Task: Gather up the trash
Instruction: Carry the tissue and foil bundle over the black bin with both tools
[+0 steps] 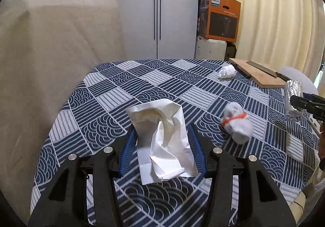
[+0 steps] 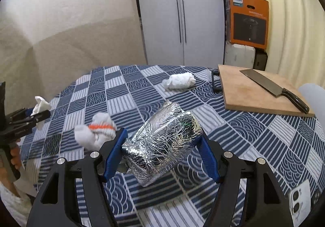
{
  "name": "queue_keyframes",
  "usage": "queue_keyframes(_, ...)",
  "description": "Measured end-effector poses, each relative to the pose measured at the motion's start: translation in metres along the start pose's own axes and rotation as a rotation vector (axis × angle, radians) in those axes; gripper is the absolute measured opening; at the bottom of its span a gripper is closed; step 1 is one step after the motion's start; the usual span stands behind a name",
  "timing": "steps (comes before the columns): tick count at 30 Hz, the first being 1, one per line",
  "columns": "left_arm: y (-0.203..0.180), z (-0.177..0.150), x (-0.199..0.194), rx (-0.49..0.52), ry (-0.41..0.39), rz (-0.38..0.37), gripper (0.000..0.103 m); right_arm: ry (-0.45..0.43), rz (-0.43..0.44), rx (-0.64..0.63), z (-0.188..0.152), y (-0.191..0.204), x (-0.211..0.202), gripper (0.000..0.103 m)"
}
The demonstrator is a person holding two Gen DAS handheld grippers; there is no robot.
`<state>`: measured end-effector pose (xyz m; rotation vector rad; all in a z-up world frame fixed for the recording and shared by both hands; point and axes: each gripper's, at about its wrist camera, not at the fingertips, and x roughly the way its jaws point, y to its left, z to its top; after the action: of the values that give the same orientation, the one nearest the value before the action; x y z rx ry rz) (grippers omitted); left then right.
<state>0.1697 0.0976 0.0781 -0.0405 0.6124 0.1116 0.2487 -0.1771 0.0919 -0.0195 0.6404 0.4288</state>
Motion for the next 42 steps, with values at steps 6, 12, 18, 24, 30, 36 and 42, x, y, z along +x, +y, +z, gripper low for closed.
queue_keyframes(6, -0.006, -0.023, -0.017, 0.009, -0.023, -0.041, 0.052, -0.023, 0.007, 0.006, -0.024, 0.001, -0.017, 0.064)
queue_keyframes(12, -0.020, -0.041, -0.041, 0.038, -0.074, -0.114, 0.052, -0.043, 0.035, -0.001, -0.039, 0.006, -0.032, 0.064)
queue_keyframes(18, -0.035, -0.056, -0.062, 0.063, -0.108, -0.242, 0.052, -0.065, 0.039, -0.040, -0.058, 0.016, -0.047, 0.064)
queue_keyframes(24, -0.058, -0.074, -0.083, 0.132, -0.149, -0.366, 0.052, -0.062, 0.041, -0.079, -0.086, 0.026, -0.064, 0.065)
queue_keyframes(30, -0.086, -0.096, -0.094, 0.219, -0.134, -0.366, 0.052, -0.065, 0.063, -0.138, -0.112, 0.043, -0.083, 0.065)
queue_keyframes(36, -0.105, -0.119, -0.104, 0.308, -0.113, -0.395, 0.052, -0.034, 0.096, -0.223, -0.139, 0.061, -0.101, 0.065)
queue_keyframes(42, -0.120, -0.143, -0.104, 0.388, -0.047, -0.430, 0.052, 0.045, 0.160, -0.288, -0.168, 0.077, -0.107, 0.065)
